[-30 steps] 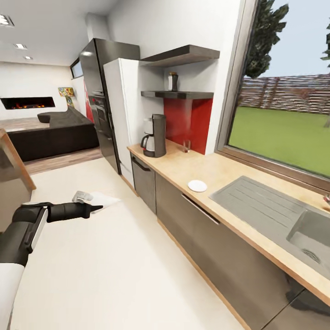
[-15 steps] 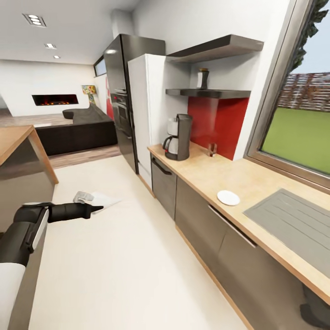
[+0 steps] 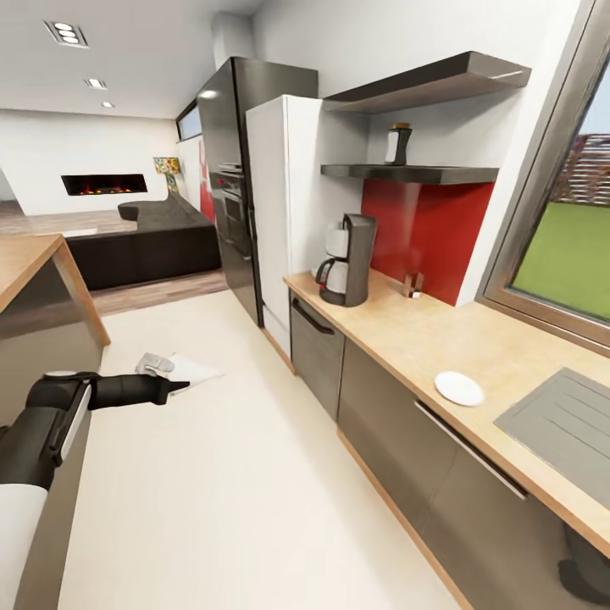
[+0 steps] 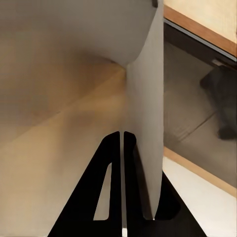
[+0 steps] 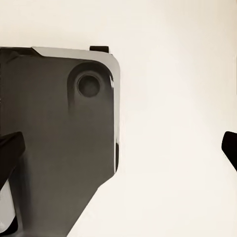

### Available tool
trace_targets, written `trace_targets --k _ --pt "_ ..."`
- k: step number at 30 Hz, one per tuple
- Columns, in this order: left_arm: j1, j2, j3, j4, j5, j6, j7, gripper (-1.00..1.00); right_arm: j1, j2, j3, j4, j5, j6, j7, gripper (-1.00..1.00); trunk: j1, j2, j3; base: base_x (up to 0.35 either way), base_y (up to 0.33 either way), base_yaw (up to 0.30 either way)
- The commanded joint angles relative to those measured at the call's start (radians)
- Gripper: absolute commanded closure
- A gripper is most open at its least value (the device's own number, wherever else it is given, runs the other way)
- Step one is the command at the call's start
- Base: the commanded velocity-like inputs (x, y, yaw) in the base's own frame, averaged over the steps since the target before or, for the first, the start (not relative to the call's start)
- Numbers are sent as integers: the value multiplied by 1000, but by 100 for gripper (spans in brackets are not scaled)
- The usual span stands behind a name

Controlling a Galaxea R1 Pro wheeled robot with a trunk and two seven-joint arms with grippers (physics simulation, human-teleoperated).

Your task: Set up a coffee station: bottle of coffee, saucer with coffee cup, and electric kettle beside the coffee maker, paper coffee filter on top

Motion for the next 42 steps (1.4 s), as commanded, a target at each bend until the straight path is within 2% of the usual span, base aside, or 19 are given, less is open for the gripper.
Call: trace_targets --k 1,11,22,30,42 --pt "-1 1 2 -2 -10 4 -11 100 0 0 0 -3 0 7 0 -100 1 -2 -2 289 199 0" --pt "6 3 11 -1 -13 3 -11 100 0 20 1 -2 4 5 6 -100 1 -2 -2 288 199 0" --pt "7 2 11 13 -15 1 -5 100 0 20 0 -2 6 7 3 -100 1 -2 -2 283 202 4" --pt "7 2 11 12 -14 1 -5 100 0 20 0 -1 8 7 -3 -100 1 -2 -9 286 197 143" --pt "5 2 12 -2 -13 4 -7 100 0 18 0 1 8 4 -2 -100 1 -2 -10 329 33 56"
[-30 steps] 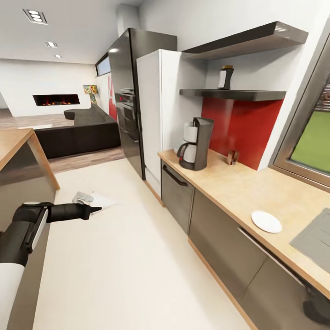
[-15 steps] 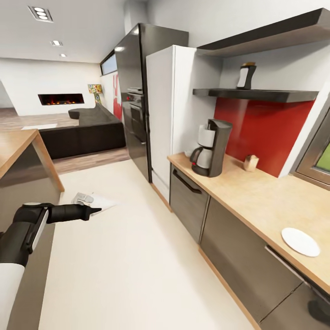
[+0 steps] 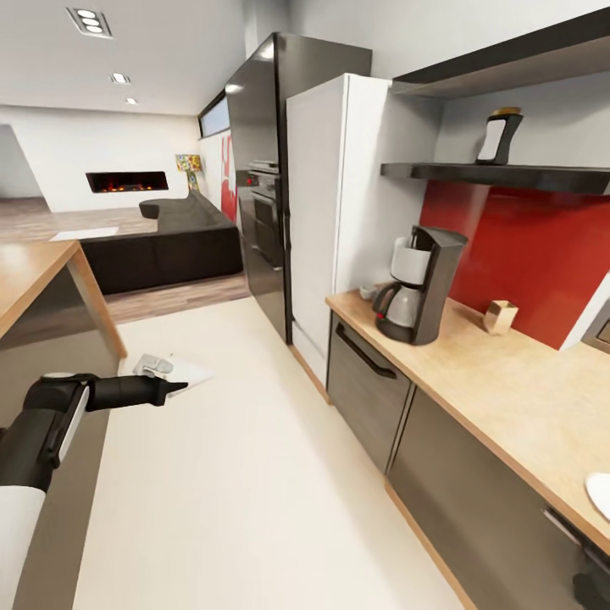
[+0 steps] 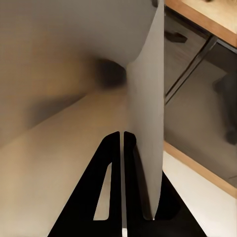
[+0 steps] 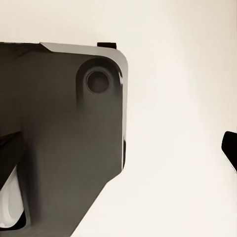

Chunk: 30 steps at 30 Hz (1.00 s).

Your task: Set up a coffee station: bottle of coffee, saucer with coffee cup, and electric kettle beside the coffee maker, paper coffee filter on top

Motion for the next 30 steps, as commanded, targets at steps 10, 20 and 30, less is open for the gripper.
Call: trace_targets --k 10,20,30 --pt "-2 -2 -2 -1 -11 6 -10 100 0 0 0 -2 1 7 -1 -100 1 -2 12 337 0 1" --pt "-2 -2 -5 -1 -11 6 -10 100 0 0 0 -3 1 8 -2 -100 1 -2 27 323 96 0" --pt "-2 -2 -6 -1 -11 6 -10 100 0 0 1 -2 2 9 0 -100 1 -2 29 258 246 -10"
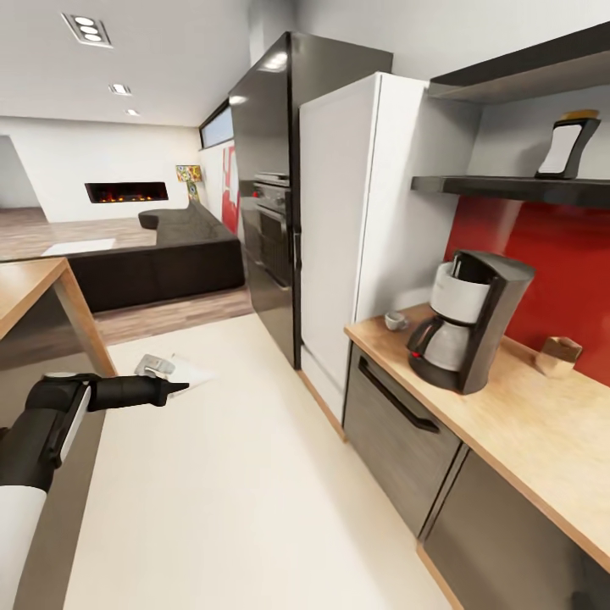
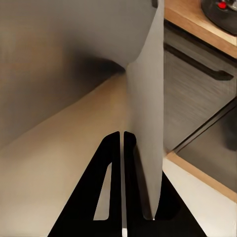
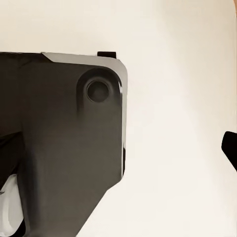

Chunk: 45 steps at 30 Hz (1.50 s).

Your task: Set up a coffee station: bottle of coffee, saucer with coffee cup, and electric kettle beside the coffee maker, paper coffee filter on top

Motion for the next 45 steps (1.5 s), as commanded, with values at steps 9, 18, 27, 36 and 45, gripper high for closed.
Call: trace_targets --k 9,18,27,36,45 --pt "-1 -2 1 -1 -10 2 -10 100 0 0 1 -4 0 6 6 -100 1 -2 -2 245 254 0" --pt "-1 -3 1 -1 -10 2 -10 100 0 0 1 -4 0 4 8 -100 1 -2 -2 248 247 0" --pt "-1 -4 0 0 -10 2 -9 100 0 0 -3 -4 -2 5 2 -100 1 -2 -2 248 247 0" --pt "-1 -5 -2 1 -10 2 -9 100 0 0 -5 -5 -2 6 4 -100 1 -2 -2 269 213 0" --pt "-3 -5 -1 0 -11 3 -7 100 0 0 -6 -5 -2 5 3 -100 1 -2 -2 315 74 0"
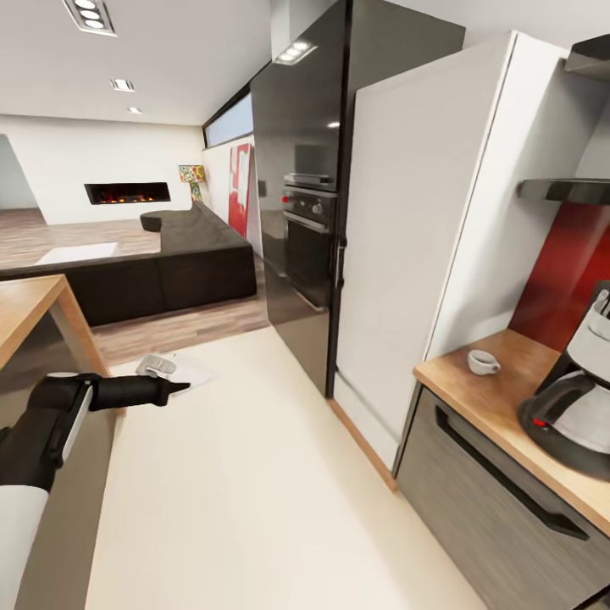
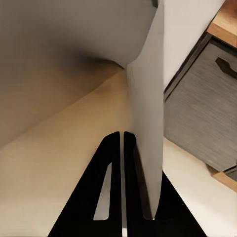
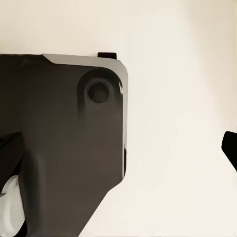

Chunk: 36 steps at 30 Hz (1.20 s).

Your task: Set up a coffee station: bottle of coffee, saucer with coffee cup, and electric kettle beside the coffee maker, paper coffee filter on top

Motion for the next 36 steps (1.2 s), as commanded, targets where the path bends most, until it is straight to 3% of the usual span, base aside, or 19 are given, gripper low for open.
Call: trace_targets --k 1,6,10,14,16,18,24,31,33,36 --pt "-3 0 3 -1 -10 6 -11 100 0 0 -1 -3 0 6 0 -100 1 -2 -2 174 14 0" --pt "-18 -7 4 -3 -9 36 -10 100 0 0 -1 -2 0 7 3 -100 1 -2 -2 56 5 0" --pt "-115 -19 -14 -4 -8 170 -10 100 -1 0 -1 -2 0 8 4 -100 1 -2 -2 9 1 -32" --pt "-237 -23 -122 5 -11 241 -11 100 0 0 -1 -2 -1 9 5 -100 1 -2 -2 1 0 -196" --pt "-307 -25 -204 17 -11 264 -11 100 0 0 -1 -2 -2 9 5 -100 1 -2 -2 0 0 -269" --pt "-361 -30 -257 46 -10 280 -12 100 -1 0 -1 -2 -2 9 5 -100 1 -2 -2 0 0 -287" --pt "-442 -41 -293 154 -9 290 -13 100 0 0 -1 -1 -2 9 5 -100 1 -2 -2 0 0 -296" --pt "-524 -48 -311 188 -10 293 -15 100 0 0 0 -1 -2 9 5 -100 1 -2 -2 0 0 -300" --pt "-555 -50 -332 199 -11 294 -15 100 0 0 0 -1 -2 9 5 -100 1 -2 -2 0 0 -299" --pt "-640 -54 -417 249 -11 296 -16 100 0 0 0 -1 -2 9 5 -100 1 -2 -2 0 0 -267"
